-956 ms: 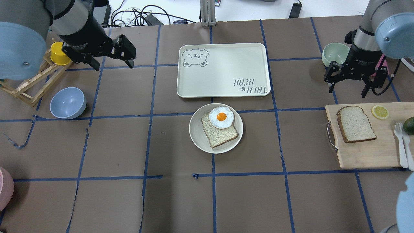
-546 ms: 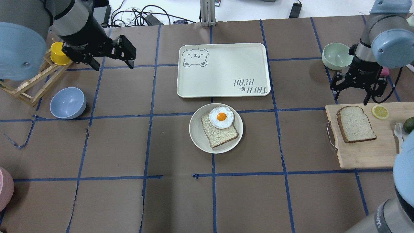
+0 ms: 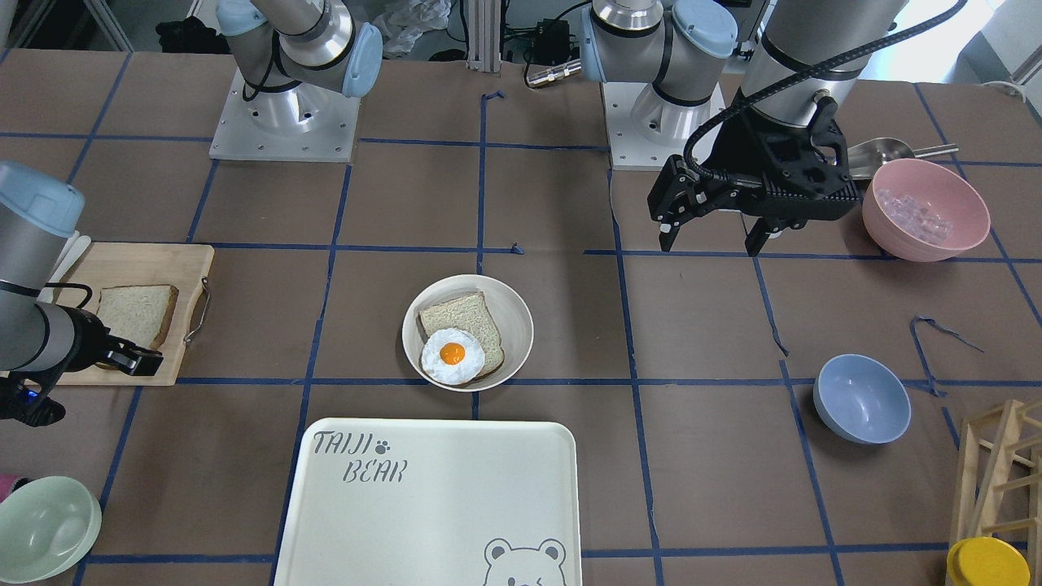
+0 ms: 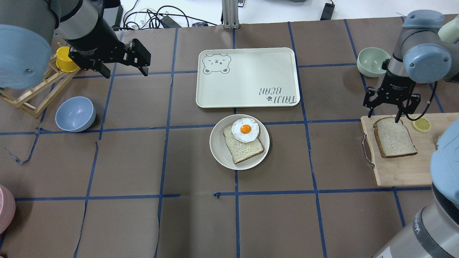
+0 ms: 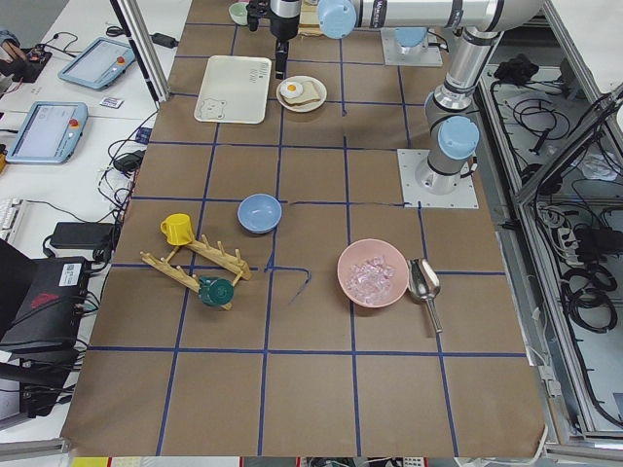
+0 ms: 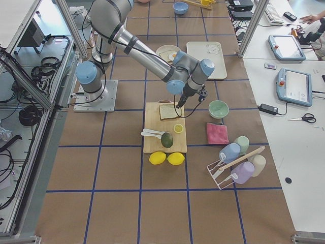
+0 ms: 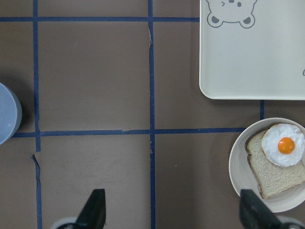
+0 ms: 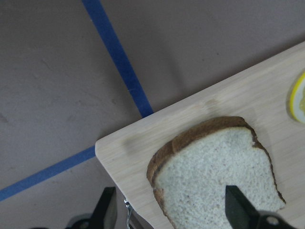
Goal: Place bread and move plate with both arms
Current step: 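Lower the right gripper and grasp the bread slice's crust edge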
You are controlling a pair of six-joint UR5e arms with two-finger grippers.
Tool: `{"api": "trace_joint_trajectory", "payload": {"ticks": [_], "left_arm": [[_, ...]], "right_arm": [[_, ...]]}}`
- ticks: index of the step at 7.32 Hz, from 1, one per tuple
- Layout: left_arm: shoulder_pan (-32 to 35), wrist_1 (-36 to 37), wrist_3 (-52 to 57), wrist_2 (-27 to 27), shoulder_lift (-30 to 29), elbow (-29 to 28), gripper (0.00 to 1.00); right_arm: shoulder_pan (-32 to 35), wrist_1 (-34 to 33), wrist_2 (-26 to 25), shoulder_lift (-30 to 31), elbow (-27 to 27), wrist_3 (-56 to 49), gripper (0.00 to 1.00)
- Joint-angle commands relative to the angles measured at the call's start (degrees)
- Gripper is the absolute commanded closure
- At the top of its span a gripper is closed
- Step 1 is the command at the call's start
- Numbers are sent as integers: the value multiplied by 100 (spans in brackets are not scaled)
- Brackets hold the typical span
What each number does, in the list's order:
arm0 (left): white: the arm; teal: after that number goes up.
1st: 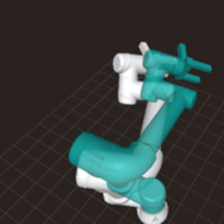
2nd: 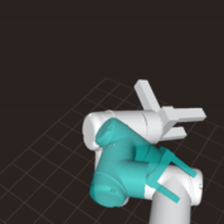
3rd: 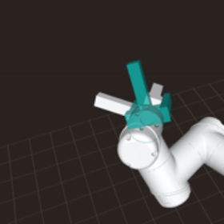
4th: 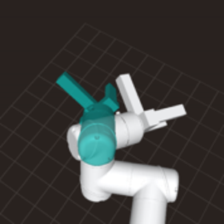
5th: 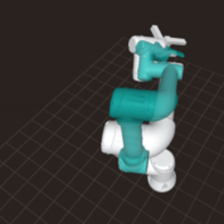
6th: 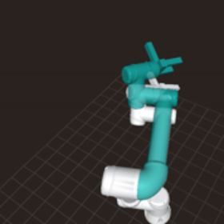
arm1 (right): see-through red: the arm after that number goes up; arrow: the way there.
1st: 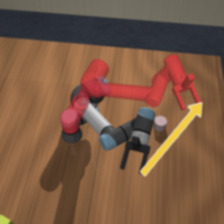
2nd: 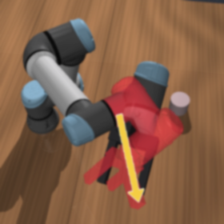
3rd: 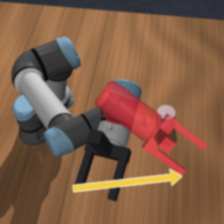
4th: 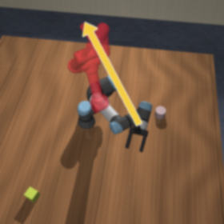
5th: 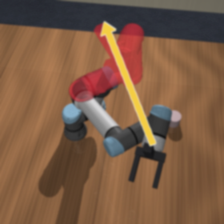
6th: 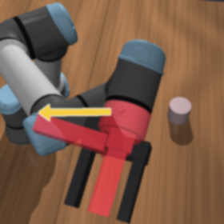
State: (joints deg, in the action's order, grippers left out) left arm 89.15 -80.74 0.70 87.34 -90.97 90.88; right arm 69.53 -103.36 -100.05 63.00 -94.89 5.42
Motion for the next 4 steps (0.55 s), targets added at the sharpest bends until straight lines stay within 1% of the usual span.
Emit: {"api": "trace_joint_trajectory", "payload": {"ticks": [1,3,4], "left_arm": [[-3,6,0,3,0,0,0],[6,-3,0,11,-9,0,0],[-3,6,0,3,-17,0,0]], "right_arm": [[-1,-26,-32,-103,-4,-6,18],[-1,-70,-41,-147,-82,-6,18],[-1,-131,-58,-147,-126,-6,26]]}}
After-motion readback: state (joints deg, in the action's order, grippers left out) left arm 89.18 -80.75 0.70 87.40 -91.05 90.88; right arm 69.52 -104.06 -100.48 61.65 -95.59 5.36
